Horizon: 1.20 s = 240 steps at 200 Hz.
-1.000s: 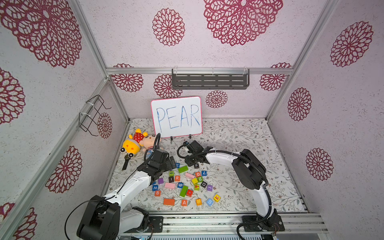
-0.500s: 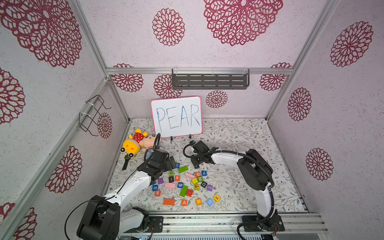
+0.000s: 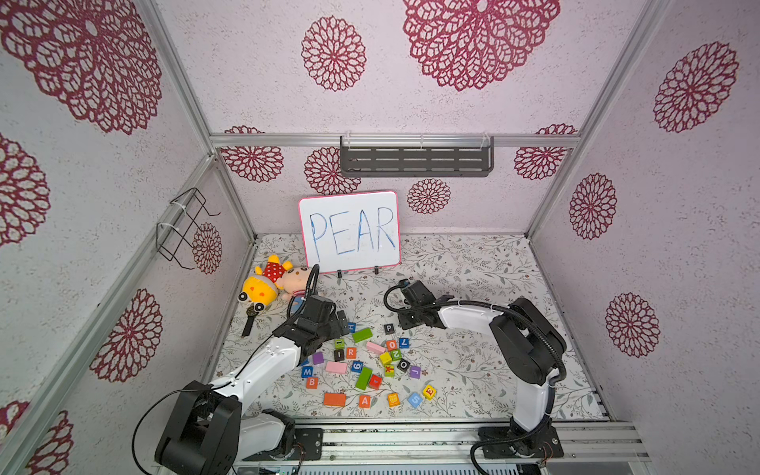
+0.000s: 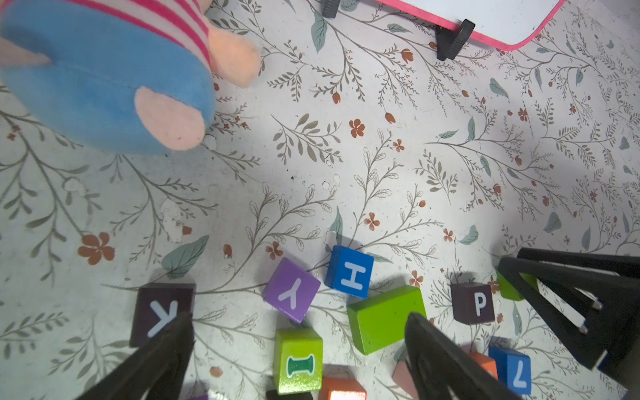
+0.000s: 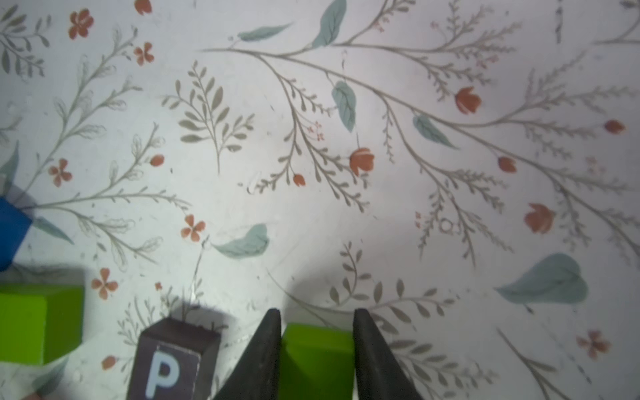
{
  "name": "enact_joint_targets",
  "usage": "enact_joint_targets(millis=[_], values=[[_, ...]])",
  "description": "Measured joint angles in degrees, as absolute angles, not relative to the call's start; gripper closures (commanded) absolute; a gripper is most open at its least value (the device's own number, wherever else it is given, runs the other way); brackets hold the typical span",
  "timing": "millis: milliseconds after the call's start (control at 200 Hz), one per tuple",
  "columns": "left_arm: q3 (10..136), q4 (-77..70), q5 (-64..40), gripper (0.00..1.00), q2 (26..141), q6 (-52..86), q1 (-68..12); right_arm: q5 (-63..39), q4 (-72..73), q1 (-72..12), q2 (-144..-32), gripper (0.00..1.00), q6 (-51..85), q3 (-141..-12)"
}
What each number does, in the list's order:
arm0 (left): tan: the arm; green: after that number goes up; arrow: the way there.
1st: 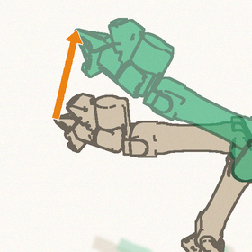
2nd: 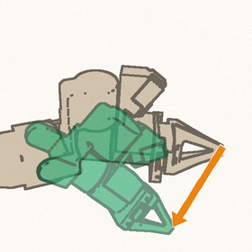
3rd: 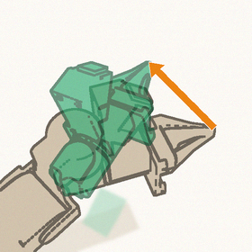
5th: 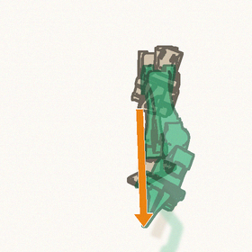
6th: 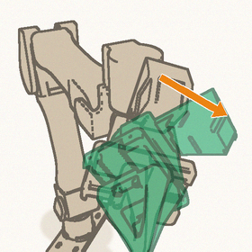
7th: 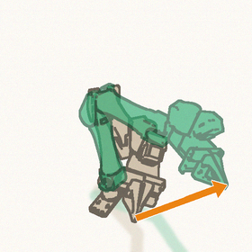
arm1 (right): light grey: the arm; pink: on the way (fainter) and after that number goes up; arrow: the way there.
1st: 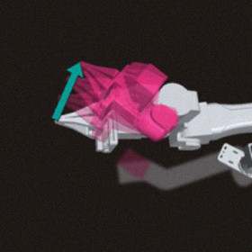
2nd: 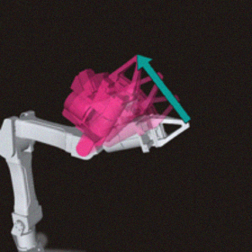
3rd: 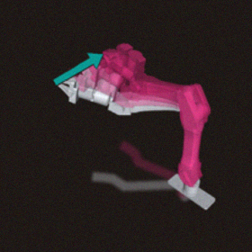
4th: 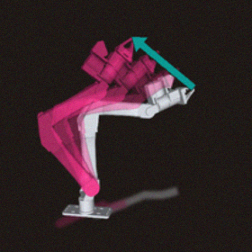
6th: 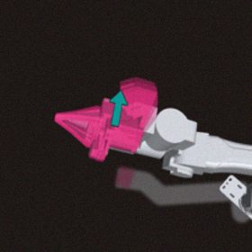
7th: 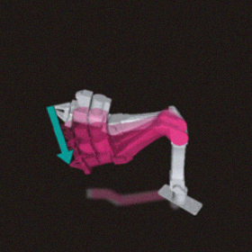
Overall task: Spell the uppercase word “pear” with letter blocks
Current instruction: Move the letter block to the center of the board, then pick up the letter block from the center of the board.
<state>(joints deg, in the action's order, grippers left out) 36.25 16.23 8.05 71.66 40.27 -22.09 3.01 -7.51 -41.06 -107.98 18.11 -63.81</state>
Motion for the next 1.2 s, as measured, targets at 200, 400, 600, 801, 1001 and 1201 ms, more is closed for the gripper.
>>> enact_joint_targets(millis=[200, 400, 600, 801, 1001, 1201], values=[[36.25, 16.12, 7.68, 0.02, 71.66, 40.29, -22.09, 3.68, -10.55, -41.98, -103.94, 0.56, 19.9, -59.66], [36.25, 16.19, 6.59, 0.02, 71.48, 40.8, -22.09, 4.49, -15.73, -42.46, -103.81, 0.46, 22.83, -62.85], [35.27, 15.79, 5.67, 0.02, 67.37, 42.87, -22.09, 4.1, -16.05, -44.47, -104.05, 0.44, 28.42, -67.09], [33.95, 15.97, 5.37, 0.02, 65.45, 44.03, -21.98, 2.87, -16.43, -47.27, -109.21, 0.43, 32.75, -72.36], [33.95, 16.05, 5.19, 0.02, 65.45, 44.23, -21.96, 2.59, -16.99, -48.03, -111.83, 0.42, 34.63, -73.12], [33.95, 16.19, 5.13, 0.02, 65.45, 44.25, -21.93, 3.46, -18.35, -48.25, -112.2, 0.54, 35.22, -73.76]])
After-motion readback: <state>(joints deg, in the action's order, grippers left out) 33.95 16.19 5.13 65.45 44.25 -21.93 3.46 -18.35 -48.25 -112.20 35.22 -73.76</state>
